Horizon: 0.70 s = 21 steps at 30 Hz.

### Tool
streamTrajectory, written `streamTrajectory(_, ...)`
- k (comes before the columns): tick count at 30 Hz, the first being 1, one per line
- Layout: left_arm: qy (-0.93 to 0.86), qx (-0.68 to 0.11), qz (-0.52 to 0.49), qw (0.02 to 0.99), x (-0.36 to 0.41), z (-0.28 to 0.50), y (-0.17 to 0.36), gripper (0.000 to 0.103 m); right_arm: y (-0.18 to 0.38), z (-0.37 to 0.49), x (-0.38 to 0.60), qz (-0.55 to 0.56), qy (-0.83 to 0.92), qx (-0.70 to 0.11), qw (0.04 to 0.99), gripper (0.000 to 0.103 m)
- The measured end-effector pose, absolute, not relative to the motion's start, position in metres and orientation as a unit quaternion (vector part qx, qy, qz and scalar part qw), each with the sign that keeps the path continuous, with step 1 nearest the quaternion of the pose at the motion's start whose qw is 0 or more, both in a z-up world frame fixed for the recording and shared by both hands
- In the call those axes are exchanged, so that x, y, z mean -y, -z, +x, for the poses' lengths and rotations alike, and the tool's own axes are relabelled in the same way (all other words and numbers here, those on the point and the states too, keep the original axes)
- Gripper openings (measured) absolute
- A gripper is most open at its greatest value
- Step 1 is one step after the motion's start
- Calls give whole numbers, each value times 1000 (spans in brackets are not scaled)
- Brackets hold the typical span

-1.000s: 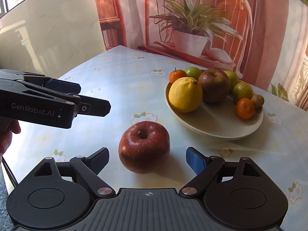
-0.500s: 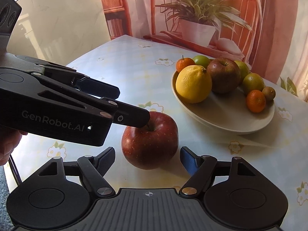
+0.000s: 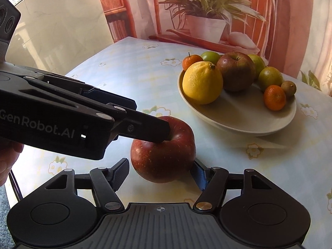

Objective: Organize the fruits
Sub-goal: 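Close the right gripper on the red apple while the left gripper clamps it too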

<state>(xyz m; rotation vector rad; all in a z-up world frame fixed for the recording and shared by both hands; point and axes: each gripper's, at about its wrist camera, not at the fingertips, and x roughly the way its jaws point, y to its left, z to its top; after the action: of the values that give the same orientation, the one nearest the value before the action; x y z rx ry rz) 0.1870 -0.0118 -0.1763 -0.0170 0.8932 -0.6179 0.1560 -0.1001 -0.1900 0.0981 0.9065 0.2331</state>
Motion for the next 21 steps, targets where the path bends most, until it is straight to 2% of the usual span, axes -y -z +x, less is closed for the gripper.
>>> streamTrajectory(9,318,-449,-33,835,20,197,187,58,192,155,107,59,-109,-433,893,54)
streamTrajectory(21,322,-447,-30,834,29,203,184,58,186,148,112,53,-103,-418,901,53)
